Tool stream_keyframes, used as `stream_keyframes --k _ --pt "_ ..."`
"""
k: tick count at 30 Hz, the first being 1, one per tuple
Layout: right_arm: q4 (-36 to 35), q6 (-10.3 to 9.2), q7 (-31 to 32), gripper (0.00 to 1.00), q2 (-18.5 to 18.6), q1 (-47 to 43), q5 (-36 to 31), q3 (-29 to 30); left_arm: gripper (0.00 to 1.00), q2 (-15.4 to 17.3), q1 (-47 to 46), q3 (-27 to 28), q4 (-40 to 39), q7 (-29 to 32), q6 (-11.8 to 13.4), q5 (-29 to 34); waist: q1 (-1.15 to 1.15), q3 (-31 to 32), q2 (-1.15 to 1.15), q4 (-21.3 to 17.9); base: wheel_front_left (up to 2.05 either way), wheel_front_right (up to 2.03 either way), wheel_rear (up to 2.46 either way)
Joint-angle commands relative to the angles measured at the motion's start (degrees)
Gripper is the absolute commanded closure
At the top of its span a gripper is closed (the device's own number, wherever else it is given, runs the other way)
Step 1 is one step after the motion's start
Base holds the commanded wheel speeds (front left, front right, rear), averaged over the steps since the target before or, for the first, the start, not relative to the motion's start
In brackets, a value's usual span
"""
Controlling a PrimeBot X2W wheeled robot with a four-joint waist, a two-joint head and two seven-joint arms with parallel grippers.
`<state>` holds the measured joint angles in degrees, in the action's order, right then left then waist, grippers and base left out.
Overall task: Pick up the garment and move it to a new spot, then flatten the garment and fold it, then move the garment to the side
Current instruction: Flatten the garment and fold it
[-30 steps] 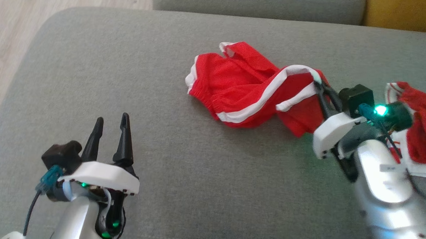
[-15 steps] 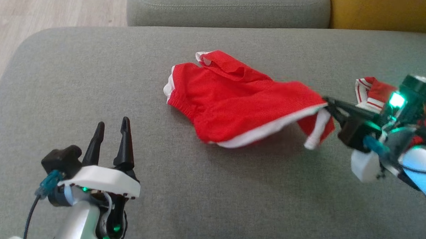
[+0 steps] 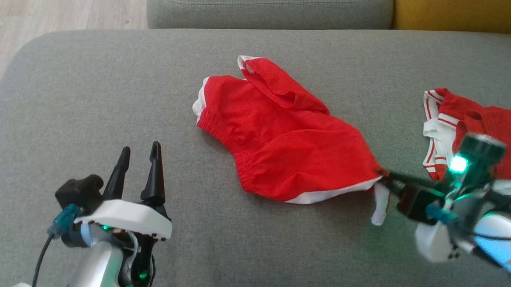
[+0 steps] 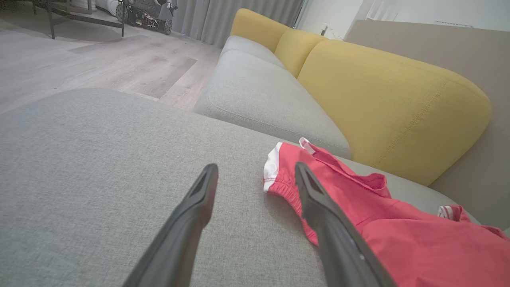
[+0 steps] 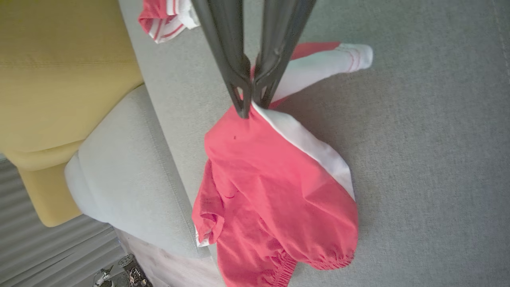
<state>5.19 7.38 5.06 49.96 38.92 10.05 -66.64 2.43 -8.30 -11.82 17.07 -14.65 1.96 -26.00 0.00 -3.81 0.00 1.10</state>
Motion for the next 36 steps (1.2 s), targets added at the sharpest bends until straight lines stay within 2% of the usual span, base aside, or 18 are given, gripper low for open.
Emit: stream_keyframes --k 1,7,8,9,11,14,18,24,31,36 --pt "0.2 0.11 -0.7 1.00 -0.7 -2.3 0.7 1.0 0.00 0.4 -1.9 2.0 -1.4 -0.3 -0.2 0.7 0.00 -0.1 0.00 -0.1 0.00 0.00 0.00" --pt "4.1 0.11 -2.7 1.00 -5.5 -5.0 0.6 5.4 0.00 0.4 -2.0 1.9 -1.0 -0.3 -0.5 1.4 0.00 -0.2 0.00 -0.6 0.00 0.00 0.00" --pt "4.5 0.11 -3.2 0.61 -6.2 -5.5 0.7 6.7 0.00 0.4 -1.9 1.9 -1.0 -0.3 -0.5 1.5 0.00 -0.2 0.00 -0.7 0.00 0.00 0.00" --pt "5.0 0.11 -3.5 0.00 -7.1 -6.3 1.3 8.1 0.00 0.4 -1.9 1.9 -0.9 -0.3 -0.6 1.6 0.00 -0.2 0.00 -0.8 0.00 0.00 0.00" --pt "5.7 0.11 -4.1 0.00 -8.8 -8.6 3.5 12.7 0.00 0.4 -1.9 1.7 -0.8 -0.3 -0.7 1.9 0.00 -0.2 0.00 -1.2 0.00 0.00 0.00" --pt "5.9 0.11 -4.2 0.00 -9.4 -9.8 3.9 17.2 0.00 0.4 -1.9 1.7 -0.9 -0.3 -0.7 2.0 0.00 -0.2 0.00 -1.4 0.00 0.00 0.00" --pt "5.2 0.11 -4.1 0.00 -11.6 -13.8 5.6 29.5 0.00 0.4 -1.9 1.7 -1.0 -0.3 -0.7 2.0 0.00 -0.1 0.00 -1.9 0.00 0.00 0.00" --pt "0.8 0.11 -2.3 0.00 -16.3 -21.2 3.3 45.0 0.00 0.4 -1.6 1.2 -1.4 -0.3 -0.7 1.7 0.00 0.1 0.00 -2.9 0.00 0.00 0.00" --pt "-3.7 0.11 -2.2 0.00 -27.9 -29.8 -0.8 60.6 0.00 0.4 -1.4 0.2 -1.9 -0.3 -0.6 1.2 0.00 0.5 0.00 -3.8 0.00 0.00 0.00" --pt "-5.7 0.11 -4.2 0.00 -35.8 -33.3 -3.6 66.2 0.00 0.4 -1.3 -0.5 -1.9 -0.3 -0.7 0.9 0.00 0.5 0.00 -4.4 0.00 0.00 0.00"
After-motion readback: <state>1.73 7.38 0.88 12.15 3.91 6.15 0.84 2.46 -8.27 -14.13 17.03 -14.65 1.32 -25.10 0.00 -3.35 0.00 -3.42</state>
